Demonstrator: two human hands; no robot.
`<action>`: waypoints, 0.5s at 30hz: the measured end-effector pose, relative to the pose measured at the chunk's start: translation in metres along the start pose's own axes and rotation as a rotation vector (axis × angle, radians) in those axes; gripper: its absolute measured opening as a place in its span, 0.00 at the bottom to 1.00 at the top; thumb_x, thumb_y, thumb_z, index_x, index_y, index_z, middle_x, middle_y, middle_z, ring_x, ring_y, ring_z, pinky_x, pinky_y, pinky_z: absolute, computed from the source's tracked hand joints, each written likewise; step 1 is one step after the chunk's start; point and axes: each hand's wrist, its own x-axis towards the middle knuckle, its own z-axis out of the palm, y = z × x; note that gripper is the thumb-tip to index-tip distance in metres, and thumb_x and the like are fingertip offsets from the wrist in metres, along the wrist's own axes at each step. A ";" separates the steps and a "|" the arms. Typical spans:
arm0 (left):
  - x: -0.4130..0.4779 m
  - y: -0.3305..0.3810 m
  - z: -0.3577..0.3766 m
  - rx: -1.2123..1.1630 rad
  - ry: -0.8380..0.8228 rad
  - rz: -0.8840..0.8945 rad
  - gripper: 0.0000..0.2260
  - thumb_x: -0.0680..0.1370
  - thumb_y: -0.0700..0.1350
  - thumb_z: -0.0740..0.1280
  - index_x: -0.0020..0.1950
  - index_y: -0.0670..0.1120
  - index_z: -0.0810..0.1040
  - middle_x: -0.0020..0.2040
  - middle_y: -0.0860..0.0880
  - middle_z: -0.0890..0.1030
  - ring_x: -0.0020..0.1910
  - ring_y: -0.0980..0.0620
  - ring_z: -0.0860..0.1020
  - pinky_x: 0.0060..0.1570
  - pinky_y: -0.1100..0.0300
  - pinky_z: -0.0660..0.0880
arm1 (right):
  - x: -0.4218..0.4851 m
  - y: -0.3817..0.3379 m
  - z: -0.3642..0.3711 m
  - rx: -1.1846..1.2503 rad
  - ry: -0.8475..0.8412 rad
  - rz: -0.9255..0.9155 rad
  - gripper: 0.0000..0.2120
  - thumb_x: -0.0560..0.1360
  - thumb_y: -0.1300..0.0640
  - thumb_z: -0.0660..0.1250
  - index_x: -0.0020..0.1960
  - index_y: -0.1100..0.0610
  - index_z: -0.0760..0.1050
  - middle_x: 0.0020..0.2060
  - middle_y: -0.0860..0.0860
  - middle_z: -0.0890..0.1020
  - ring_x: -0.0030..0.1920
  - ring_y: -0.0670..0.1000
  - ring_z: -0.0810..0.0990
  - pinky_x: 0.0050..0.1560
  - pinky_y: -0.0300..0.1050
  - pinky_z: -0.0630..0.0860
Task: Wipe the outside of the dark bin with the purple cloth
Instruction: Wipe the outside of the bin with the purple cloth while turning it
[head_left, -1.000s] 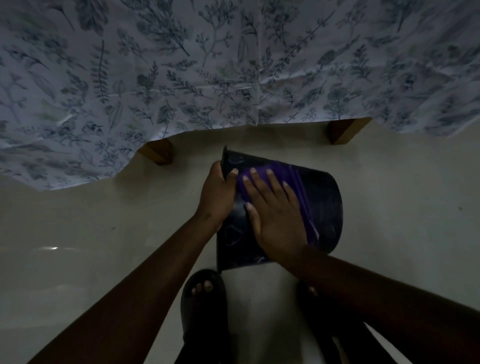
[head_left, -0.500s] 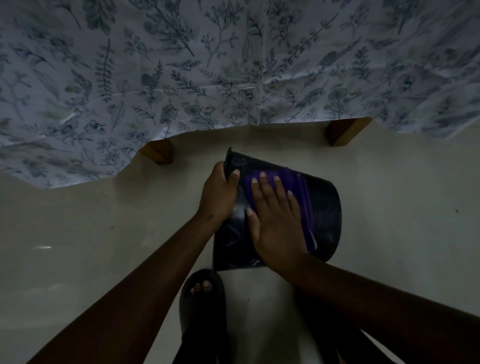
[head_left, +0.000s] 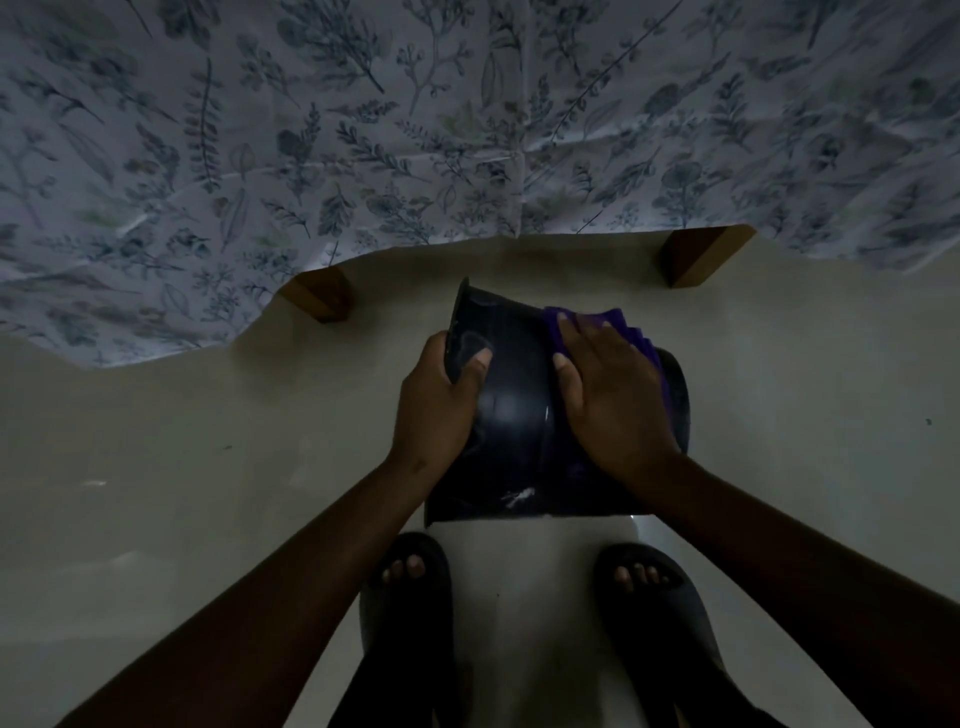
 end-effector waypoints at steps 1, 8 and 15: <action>0.005 0.001 0.001 0.000 0.002 0.001 0.13 0.80 0.51 0.63 0.62 0.47 0.73 0.51 0.53 0.79 0.45 0.59 0.77 0.37 0.80 0.69 | -0.009 0.006 0.000 -0.032 0.007 -0.002 0.26 0.81 0.45 0.46 0.76 0.53 0.59 0.74 0.53 0.65 0.75 0.55 0.61 0.73 0.56 0.60; 0.015 0.002 0.004 0.025 -0.037 0.006 0.15 0.81 0.52 0.60 0.65 0.46 0.71 0.57 0.48 0.80 0.53 0.51 0.79 0.52 0.57 0.77 | -0.041 -0.038 0.020 -0.123 0.008 -0.231 0.27 0.80 0.48 0.49 0.78 0.51 0.53 0.78 0.50 0.55 0.78 0.53 0.50 0.74 0.56 0.51; 0.020 0.002 0.001 0.039 -0.036 0.013 0.13 0.83 0.50 0.56 0.63 0.46 0.73 0.53 0.51 0.79 0.50 0.53 0.77 0.44 0.66 0.72 | 0.032 -0.004 -0.004 0.048 0.090 0.092 0.25 0.81 0.48 0.44 0.67 0.56 0.71 0.61 0.54 0.78 0.62 0.55 0.76 0.63 0.52 0.71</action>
